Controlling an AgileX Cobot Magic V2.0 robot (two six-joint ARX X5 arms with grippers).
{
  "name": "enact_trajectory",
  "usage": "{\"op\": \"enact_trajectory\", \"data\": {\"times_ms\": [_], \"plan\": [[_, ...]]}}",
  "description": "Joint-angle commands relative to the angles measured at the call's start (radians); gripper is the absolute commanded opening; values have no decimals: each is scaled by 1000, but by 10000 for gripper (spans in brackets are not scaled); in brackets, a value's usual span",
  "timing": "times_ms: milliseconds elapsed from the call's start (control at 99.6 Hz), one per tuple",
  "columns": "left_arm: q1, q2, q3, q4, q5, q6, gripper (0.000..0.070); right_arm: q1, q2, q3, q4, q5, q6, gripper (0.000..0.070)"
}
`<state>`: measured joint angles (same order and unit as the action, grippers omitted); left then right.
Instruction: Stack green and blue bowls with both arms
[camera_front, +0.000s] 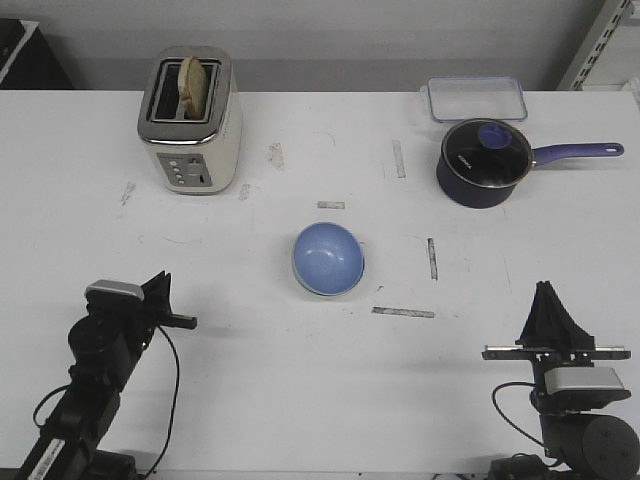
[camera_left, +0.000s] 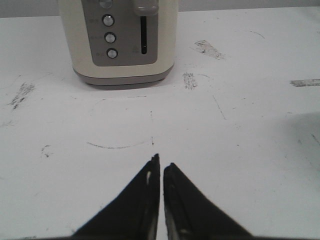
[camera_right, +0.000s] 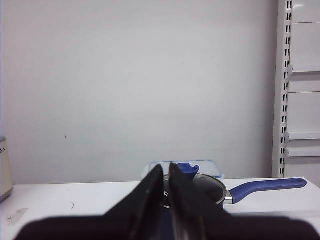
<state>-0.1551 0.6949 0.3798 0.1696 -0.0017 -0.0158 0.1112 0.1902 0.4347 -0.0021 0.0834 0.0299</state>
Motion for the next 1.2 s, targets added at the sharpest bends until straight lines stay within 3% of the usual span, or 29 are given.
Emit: {"op": "enact_trajectory", "data": {"times_ms": [0,713,1185], "plan": [[6,-53,-17,8,0,13,1,1,-2,3,10,3,-5,9],[13,-441,-30,-45,-9,13,1,1,-2,3,10,3,-5,9],[137,-564,-208,-41,-25,34,1,1,-2,3,10,3,-5,9]]}}
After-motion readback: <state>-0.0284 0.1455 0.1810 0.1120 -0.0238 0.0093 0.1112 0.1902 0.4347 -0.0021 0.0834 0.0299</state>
